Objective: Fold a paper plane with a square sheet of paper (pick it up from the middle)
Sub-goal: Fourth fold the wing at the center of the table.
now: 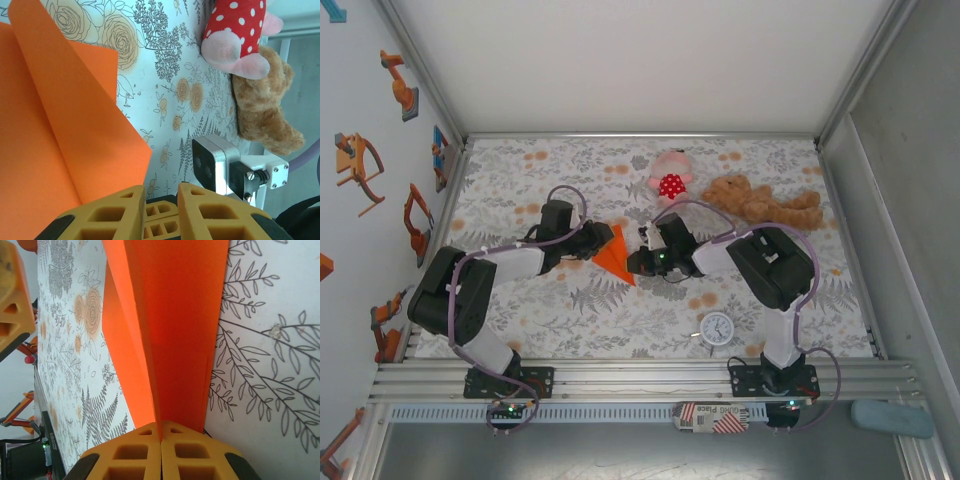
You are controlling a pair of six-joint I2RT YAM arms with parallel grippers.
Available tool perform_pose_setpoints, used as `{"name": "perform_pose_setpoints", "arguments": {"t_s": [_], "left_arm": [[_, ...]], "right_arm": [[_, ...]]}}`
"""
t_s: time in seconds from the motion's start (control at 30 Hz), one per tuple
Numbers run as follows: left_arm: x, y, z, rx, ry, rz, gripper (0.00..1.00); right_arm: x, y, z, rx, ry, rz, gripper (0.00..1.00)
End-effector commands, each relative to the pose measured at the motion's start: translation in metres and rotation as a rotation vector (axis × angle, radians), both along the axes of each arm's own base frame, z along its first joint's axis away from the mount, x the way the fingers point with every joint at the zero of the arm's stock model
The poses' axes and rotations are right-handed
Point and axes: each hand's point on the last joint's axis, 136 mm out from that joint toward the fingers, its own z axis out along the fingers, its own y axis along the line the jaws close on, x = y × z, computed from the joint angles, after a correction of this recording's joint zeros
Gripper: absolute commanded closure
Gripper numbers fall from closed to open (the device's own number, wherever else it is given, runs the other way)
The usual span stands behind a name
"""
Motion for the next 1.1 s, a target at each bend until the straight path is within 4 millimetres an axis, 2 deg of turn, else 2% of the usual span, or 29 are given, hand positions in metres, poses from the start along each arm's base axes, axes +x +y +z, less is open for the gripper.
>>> {"name": "perform_pose_setpoints", "arguments": {"t_s": [0.0,0.33,1.07], "left_arm": [[0.000,-0.006,0.005,-0.041,-0.020,-0.019,0.77],[0.000,-0.022,-0.010,-0.069,0.021,-0.076,0.83],[0.001,-0.020,-0.039,-0.027,0.090,-0.061,0.88]], "right_arm": [[-0.022,-0.022,-0.040,-0.139,0.143,-0.002,0.93],[-0.022,-0.024,-0.045,-0.177,0.181,-0.005,0.93],[-0.023,-0.026,-0.045,-0.178,0.186,-0.005,0.91]]}}
